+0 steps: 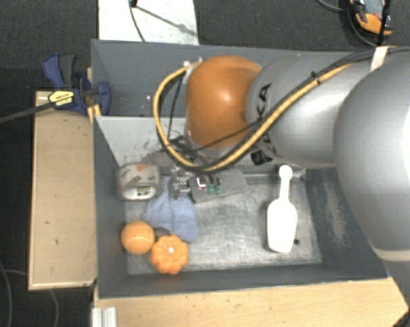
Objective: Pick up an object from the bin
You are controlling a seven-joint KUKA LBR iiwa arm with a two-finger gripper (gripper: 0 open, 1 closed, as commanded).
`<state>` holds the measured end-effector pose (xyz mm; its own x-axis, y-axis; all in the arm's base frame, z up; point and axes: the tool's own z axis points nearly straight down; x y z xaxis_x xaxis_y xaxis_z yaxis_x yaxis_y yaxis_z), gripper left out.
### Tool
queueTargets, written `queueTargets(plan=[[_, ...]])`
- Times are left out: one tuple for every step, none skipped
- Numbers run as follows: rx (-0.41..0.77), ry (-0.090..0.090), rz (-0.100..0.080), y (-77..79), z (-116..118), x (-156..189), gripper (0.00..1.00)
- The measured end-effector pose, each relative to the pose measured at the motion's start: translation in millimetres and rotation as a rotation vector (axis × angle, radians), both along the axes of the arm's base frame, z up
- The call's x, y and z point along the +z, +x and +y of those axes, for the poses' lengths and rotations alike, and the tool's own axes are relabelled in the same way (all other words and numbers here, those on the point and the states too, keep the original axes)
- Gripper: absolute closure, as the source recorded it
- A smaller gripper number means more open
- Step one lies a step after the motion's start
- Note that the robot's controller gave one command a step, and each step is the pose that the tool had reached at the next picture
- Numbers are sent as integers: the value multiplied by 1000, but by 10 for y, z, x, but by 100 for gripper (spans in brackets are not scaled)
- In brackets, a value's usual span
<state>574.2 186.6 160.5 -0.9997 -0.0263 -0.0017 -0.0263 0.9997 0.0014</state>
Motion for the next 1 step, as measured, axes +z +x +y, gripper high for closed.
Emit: queueTargets(plan=[[-3, -1, 3, 48, 42, 510, 100]])
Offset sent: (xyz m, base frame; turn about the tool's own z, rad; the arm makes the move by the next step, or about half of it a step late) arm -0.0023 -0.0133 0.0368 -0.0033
